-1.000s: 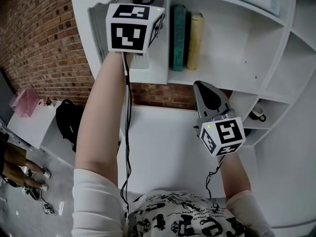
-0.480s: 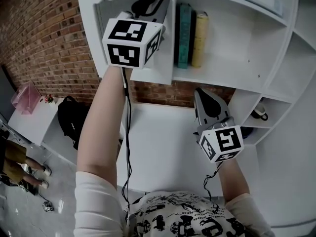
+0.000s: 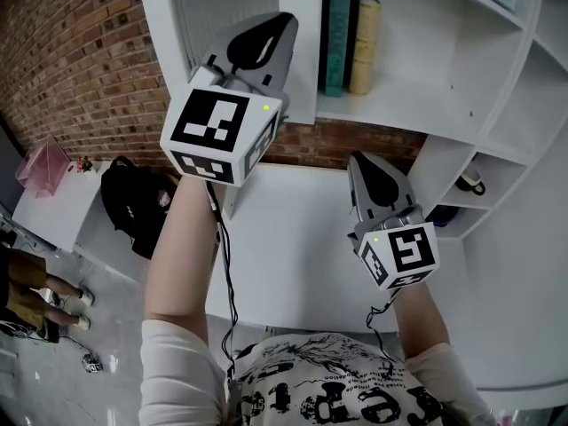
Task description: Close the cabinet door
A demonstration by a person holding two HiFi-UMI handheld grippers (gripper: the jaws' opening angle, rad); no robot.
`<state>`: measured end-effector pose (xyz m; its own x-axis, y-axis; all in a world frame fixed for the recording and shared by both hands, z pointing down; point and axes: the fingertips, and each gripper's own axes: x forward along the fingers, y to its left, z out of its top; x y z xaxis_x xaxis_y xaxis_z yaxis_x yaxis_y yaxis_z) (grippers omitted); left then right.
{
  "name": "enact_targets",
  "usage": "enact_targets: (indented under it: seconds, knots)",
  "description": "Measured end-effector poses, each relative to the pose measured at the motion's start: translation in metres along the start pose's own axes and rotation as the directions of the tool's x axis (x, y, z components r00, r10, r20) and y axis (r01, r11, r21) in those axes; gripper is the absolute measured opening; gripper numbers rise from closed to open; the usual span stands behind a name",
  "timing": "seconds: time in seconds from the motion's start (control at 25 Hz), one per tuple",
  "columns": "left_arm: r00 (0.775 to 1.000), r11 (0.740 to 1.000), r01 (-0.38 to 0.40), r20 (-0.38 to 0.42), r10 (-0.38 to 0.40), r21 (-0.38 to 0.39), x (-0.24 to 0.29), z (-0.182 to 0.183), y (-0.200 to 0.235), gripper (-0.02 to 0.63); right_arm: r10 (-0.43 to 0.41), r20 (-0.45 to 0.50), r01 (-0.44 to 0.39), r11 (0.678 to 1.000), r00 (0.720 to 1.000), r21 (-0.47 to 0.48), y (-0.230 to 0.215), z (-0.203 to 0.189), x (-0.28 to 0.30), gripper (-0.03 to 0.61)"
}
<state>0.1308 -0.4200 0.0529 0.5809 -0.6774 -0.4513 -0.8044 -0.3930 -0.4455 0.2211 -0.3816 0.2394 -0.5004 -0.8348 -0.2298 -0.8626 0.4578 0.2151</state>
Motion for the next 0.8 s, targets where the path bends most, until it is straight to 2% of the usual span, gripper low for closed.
enact_targets:
  seconds: [0.24,0.48,0.68,0.8]
  knots:
    - [0.995,0.995,0.074,-0.066,-0.078,-0.069,-0.047,-0.036,-0.051,0.014,-0.045,-0.019,0.044,0.998,0.999,-0.047,0.004,-0.015,-0.010,0.015]
    - [0.992,0.977,0.098,-0.065,-0.112,-0.187,-0.086,-0.080,-0.089,0.014,-0.060,-0.029,0.058,0.997,0.998,-0.051,0.009,-0.032,-0.022,0.015]
    - [0.969,0.962,0.105,-0.191,-0.156,-0.254,-0.124,-0.129,-0.121,0.014,-0.071,-0.055,0.069,0.997,0.996,-0.027,0.013,-0.052,-0.035,0.015]
    - [0.958,0.945,0.085,-0.235,-0.166,-0.317,-0.146,-0.153,-0.134,0.014,-0.080,-0.080,0.079,0.997,0.994,-0.013,0.015,-0.064,-0.042,0.015]
